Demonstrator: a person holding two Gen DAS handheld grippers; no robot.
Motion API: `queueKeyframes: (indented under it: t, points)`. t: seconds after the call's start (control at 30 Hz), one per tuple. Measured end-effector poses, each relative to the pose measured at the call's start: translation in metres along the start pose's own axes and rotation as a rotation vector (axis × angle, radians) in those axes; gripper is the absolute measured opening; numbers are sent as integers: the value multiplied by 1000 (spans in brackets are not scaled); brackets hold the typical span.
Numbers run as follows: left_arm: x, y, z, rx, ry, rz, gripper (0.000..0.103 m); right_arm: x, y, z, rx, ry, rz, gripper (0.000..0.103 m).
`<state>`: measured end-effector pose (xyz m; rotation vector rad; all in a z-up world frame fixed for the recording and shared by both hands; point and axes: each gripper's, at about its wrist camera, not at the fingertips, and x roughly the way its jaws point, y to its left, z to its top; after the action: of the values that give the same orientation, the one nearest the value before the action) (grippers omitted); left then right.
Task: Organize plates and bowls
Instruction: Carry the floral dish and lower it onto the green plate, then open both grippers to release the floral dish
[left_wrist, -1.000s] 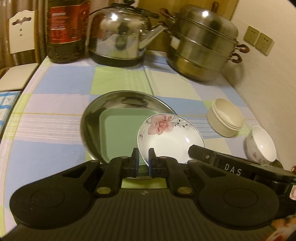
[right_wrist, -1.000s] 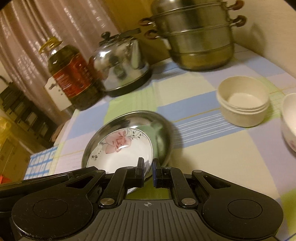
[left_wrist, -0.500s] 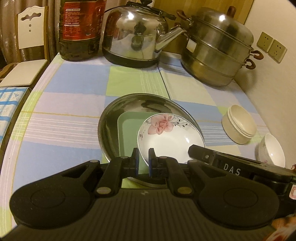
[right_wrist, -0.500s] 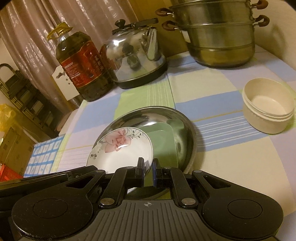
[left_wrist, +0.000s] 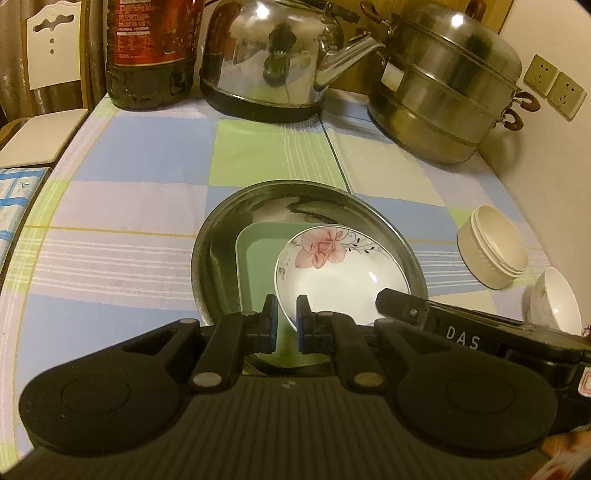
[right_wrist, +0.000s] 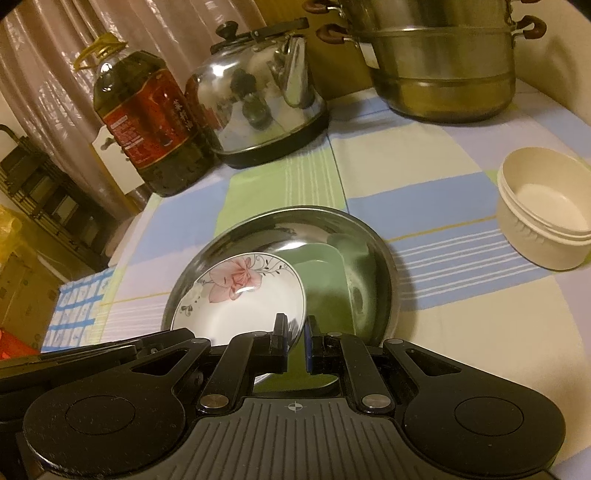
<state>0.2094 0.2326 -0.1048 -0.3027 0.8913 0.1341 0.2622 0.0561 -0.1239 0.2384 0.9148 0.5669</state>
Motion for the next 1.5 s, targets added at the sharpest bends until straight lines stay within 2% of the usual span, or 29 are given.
queueKeyframes:
  t: [0.57,1.0,1.07,1.13,1.2,1.37,1.5]
  points:
    - [44,9,7,-14,76,11,9,40,-11,8,7,74,-36,9]
    - [47,8,10,-15,66,22,9,46,-14,10,17,97,-32,10]
    - [45,8,11,-13,61,25,9,43,-15,11,11,81,-34,15]
    - [42,8,12,-14,52,30,9,39,-16,12,12,64,-22,32]
    - [37,7,12,-14,43,30,9,34,-16,14,14,44,-12,39]
    - [22,3,10,-8,18,29,10,18,-15,16,10,17,0,43]
    - [6,-4,5,-9,8,18,14,-1,-13,13,-11,-6,17,56]
